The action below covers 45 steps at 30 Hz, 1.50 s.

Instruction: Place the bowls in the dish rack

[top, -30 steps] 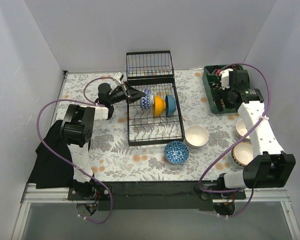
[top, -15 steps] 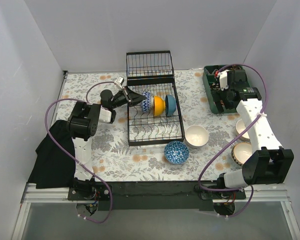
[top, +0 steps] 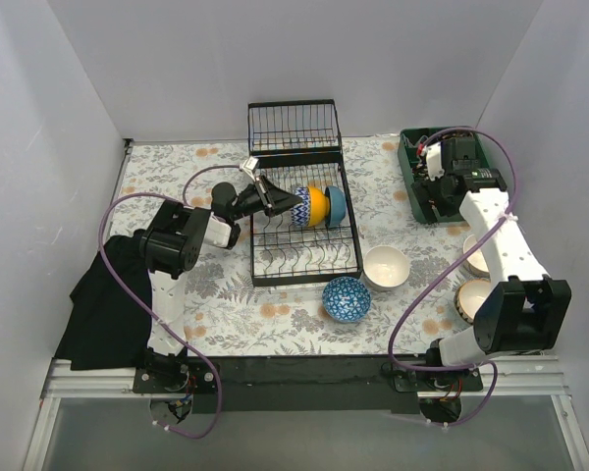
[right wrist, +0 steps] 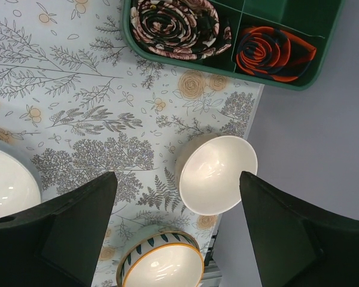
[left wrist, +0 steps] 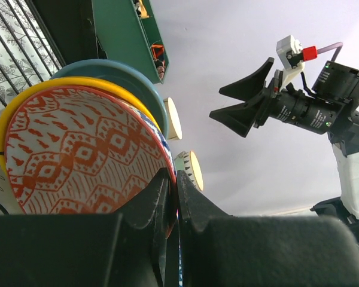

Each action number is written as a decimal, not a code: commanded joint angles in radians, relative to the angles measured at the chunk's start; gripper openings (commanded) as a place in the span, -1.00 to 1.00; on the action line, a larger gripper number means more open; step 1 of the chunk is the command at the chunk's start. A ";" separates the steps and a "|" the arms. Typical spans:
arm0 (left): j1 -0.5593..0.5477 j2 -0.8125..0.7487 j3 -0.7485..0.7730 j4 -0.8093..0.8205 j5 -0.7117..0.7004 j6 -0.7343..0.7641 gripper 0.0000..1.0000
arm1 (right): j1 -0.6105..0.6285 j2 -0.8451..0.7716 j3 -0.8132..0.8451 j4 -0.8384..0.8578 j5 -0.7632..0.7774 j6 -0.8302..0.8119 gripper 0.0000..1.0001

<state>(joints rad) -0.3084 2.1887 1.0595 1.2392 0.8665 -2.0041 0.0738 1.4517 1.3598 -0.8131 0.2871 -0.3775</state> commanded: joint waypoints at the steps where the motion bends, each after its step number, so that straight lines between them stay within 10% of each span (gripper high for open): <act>1: 0.000 0.029 -0.004 0.069 -0.026 -0.363 -1.00 | 0.020 0.013 0.053 -0.004 -0.002 -0.018 0.83; 19: 0.023 -0.064 -0.055 -0.121 -0.072 -0.208 -0.87 | 0.089 0.075 0.078 0.017 -0.012 -0.004 0.82; 31: 0.023 -0.165 -0.013 -0.412 -0.078 0.004 -0.10 | 0.089 0.067 0.065 0.049 -0.057 0.017 0.81; 45: 0.025 -0.329 0.027 -0.825 -0.132 0.346 0.01 | 0.087 -0.014 -0.005 0.095 -0.075 0.028 0.82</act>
<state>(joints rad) -0.2817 1.9453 1.0641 0.5518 0.7624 -1.7798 0.1585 1.4879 1.3781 -0.7696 0.2256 -0.3649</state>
